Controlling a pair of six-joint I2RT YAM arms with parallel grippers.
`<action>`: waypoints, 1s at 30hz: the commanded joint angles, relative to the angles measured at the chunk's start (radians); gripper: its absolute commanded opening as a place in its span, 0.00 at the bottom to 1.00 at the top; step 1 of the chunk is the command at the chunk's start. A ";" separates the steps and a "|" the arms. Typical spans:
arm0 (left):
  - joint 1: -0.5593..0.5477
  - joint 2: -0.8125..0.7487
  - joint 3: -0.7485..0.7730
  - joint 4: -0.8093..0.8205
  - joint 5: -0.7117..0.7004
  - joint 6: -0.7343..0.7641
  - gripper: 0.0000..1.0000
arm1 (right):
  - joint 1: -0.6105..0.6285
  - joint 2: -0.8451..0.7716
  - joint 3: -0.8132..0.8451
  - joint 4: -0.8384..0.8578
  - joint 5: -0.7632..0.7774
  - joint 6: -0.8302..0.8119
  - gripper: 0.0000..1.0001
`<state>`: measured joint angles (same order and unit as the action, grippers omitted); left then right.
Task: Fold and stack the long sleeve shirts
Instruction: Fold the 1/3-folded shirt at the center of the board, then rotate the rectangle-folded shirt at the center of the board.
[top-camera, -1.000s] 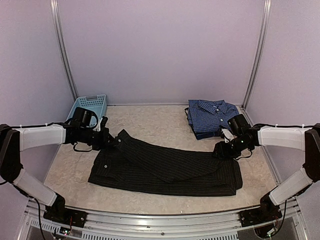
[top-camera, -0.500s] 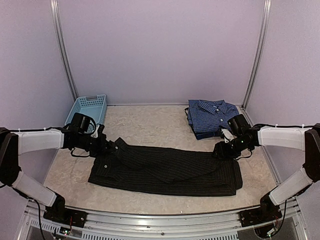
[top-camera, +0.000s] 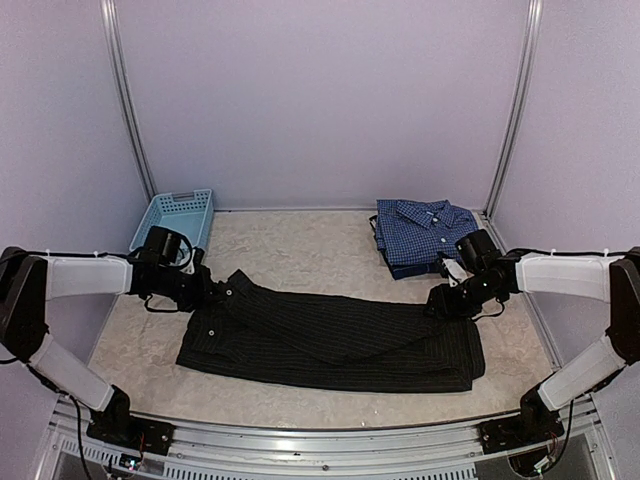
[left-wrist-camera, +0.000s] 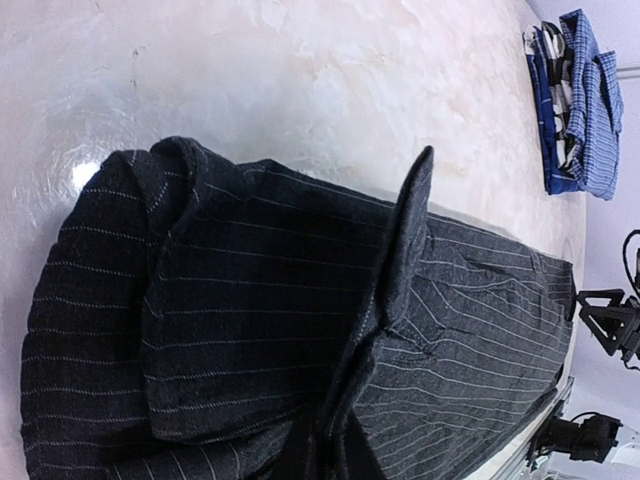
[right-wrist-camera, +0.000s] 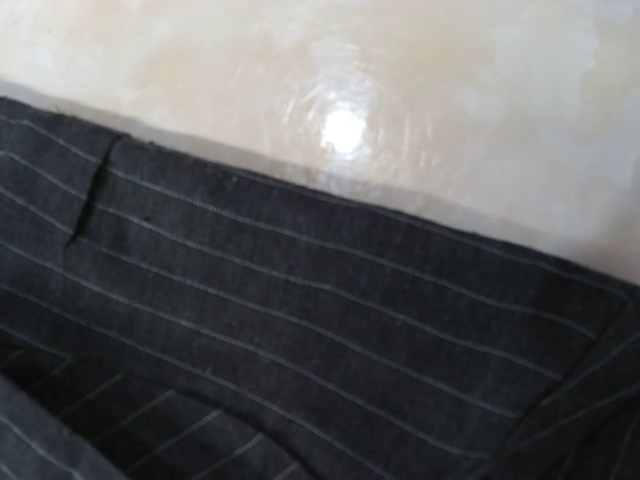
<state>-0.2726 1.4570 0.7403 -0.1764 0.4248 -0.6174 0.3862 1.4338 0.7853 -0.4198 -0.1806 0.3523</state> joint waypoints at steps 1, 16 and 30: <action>0.010 0.064 0.024 0.033 -0.032 0.037 0.11 | -0.001 -0.032 -0.021 -0.003 -0.002 -0.012 0.60; -0.038 -0.120 0.033 -0.046 -0.345 0.072 0.72 | 0.033 -0.130 -0.005 -0.046 -0.020 -0.025 0.60; -0.316 -0.056 0.026 0.149 -0.364 0.065 0.87 | 0.285 0.030 0.051 -0.003 0.035 0.053 0.59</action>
<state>-0.5400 1.3331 0.7563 -0.1055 0.0406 -0.5571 0.6365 1.4136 0.8173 -0.4316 -0.1810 0.3721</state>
